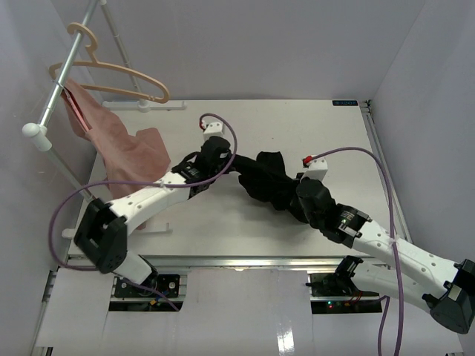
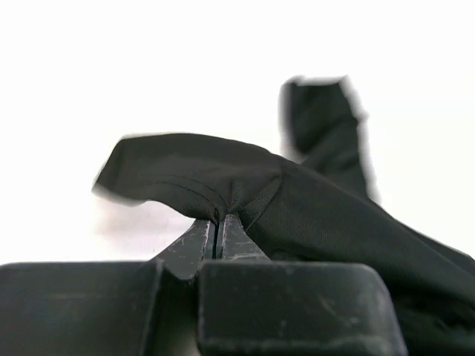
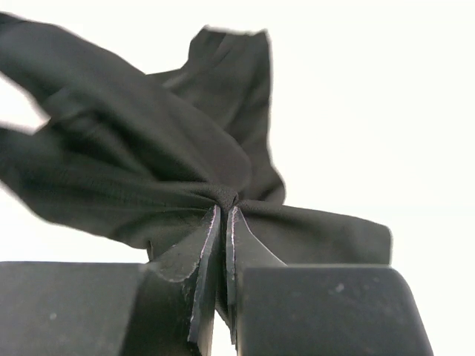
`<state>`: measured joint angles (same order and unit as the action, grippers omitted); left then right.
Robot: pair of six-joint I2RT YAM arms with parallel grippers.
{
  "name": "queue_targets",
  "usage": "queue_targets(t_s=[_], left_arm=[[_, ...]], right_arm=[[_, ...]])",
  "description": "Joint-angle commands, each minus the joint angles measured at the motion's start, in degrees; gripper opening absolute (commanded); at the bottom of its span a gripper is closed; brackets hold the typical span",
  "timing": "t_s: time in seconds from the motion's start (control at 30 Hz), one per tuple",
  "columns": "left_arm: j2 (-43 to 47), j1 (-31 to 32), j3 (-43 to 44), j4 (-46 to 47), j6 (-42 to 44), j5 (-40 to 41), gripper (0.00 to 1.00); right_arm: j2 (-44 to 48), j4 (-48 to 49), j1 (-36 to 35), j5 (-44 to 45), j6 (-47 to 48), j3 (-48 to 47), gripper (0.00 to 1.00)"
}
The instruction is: Place the t-shirt on the hanger
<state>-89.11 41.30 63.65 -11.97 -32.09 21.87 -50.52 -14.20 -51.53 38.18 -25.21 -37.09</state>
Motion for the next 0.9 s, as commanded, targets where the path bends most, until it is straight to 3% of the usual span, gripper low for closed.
queue_targets(t_s=[0.0, 0.33, 0.57, 0.73, 0.87], left_arm=[[12.1, -0.6, 1.2, -3.3, 2.2, 7.3, 0.0], [18.6, -0.7, -0.3, -6.2, 3.3, 12.3, 0.0], [19.6, -0.7, 0.2, -6.3, 3.5, 12.0, 0.0], [20.8, -0.7, -0.7, -6.6, 3.2, 9.3, 0.0], [24.3, -0.6, -2.3, -7.3, 2.1, 4.2, 0.0]], right_arm=[[-0.3, 0.4, 2.4, 14.5, 0.2, -7.1, 0.08], [-4.2, 0.4, 13.1, 18.2, 0.2, -11.7, 0.08], [-5.3, 4.5, 23.7, 9.5, 2.3, -10.6, 0.08], [-5.8, 3.4, 24.9, 6.7, 3.8, -11.4, 0.08], [0.3, 1.6, 24.8, 5.3, 3.5, -12.0, 0.08]])
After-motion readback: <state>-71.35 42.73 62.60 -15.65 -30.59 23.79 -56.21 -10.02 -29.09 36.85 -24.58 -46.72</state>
